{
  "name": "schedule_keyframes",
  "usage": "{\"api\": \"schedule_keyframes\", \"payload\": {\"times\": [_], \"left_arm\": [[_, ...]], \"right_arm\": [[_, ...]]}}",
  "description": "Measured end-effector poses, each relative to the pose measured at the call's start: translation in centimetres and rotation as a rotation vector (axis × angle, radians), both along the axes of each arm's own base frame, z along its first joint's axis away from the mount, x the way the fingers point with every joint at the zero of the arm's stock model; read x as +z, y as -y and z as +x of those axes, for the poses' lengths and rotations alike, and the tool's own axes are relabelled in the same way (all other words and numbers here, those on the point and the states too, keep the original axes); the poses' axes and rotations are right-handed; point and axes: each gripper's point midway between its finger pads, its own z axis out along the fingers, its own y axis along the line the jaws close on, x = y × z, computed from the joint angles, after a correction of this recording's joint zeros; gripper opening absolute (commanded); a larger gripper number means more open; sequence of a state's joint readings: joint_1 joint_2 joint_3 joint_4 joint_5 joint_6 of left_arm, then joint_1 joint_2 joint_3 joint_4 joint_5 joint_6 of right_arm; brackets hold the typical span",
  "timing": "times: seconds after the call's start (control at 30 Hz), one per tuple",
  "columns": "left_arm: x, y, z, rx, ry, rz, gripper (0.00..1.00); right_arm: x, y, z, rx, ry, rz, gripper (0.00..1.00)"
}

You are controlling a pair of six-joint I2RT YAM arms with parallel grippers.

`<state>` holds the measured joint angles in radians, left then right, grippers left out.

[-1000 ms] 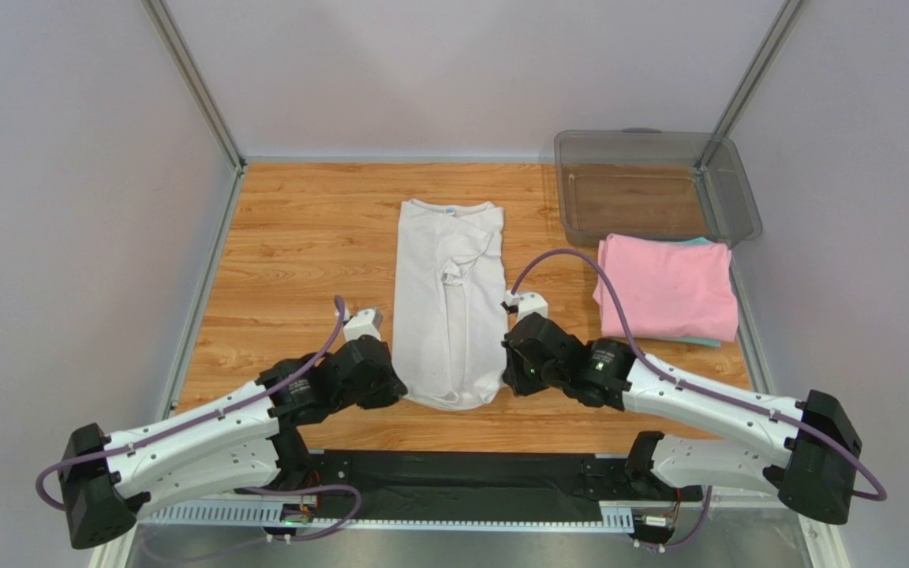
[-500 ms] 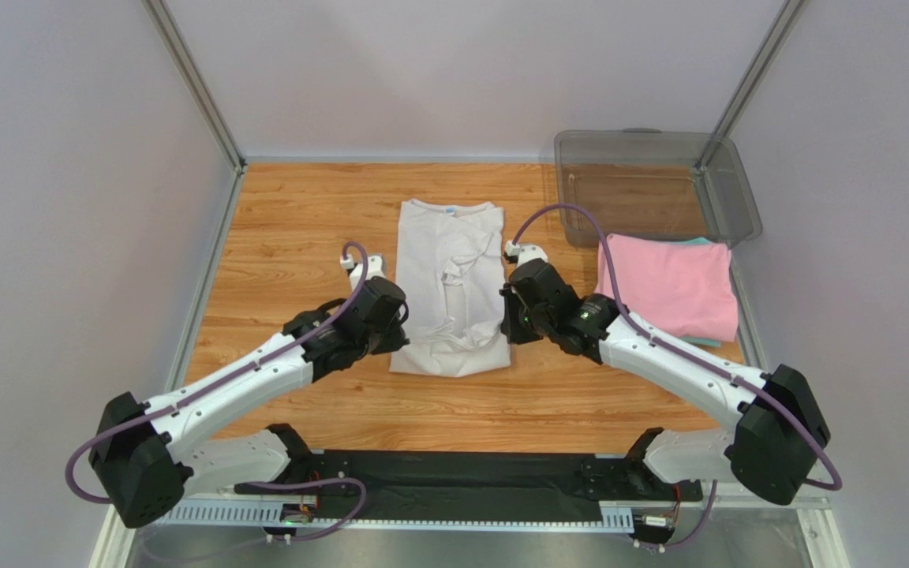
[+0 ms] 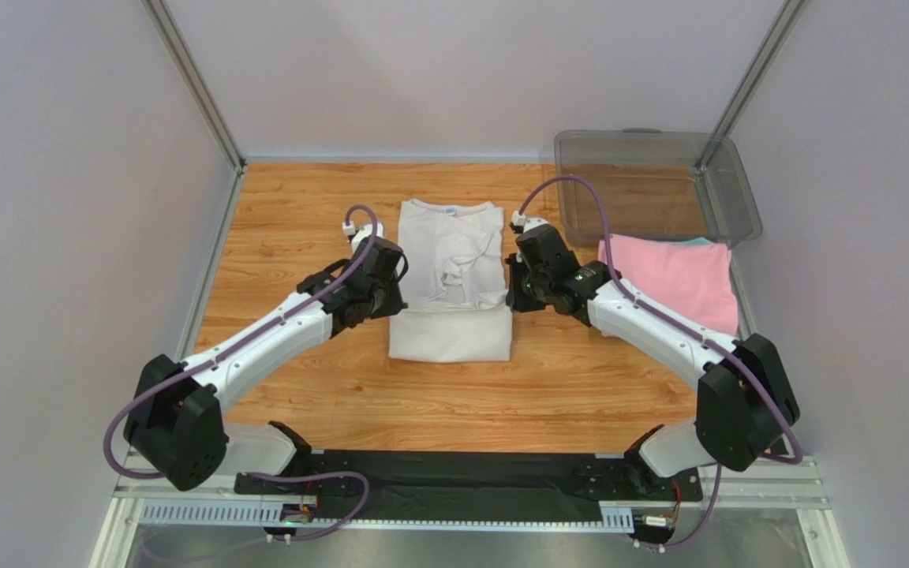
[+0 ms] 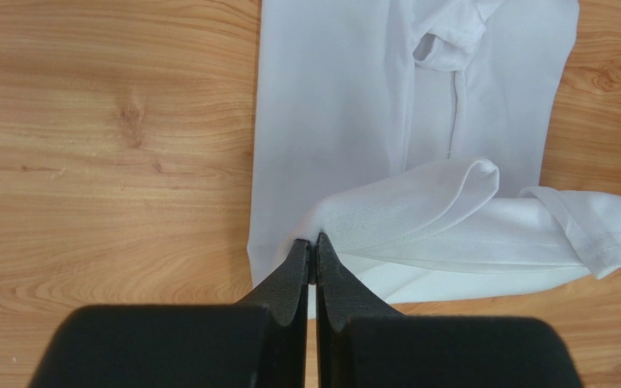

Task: Fold and stack the t-shirts
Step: Fold the tshirt

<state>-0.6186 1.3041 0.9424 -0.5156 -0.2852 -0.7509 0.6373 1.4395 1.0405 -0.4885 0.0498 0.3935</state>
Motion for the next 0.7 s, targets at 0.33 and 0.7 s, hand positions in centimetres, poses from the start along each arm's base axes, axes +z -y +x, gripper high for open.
{"api": "schedule_keyframes", "payload": {"times": [0.33, 0.7], "left_arm": [[-1.9, 0.2, 4.3, -0.015, -0.050, 0.009, 0.00], [-5.2, 0.3, 7.5, -0.079, -0.110, 0.027, 0.02]], "right_arm": [[-1.7, -0.5, 3.5, -0.001, -0.043, -0.018, 0.00], [-4.1, -0.3, 6.5, -0.003, -0.093, -0.031, 0.01]]}}
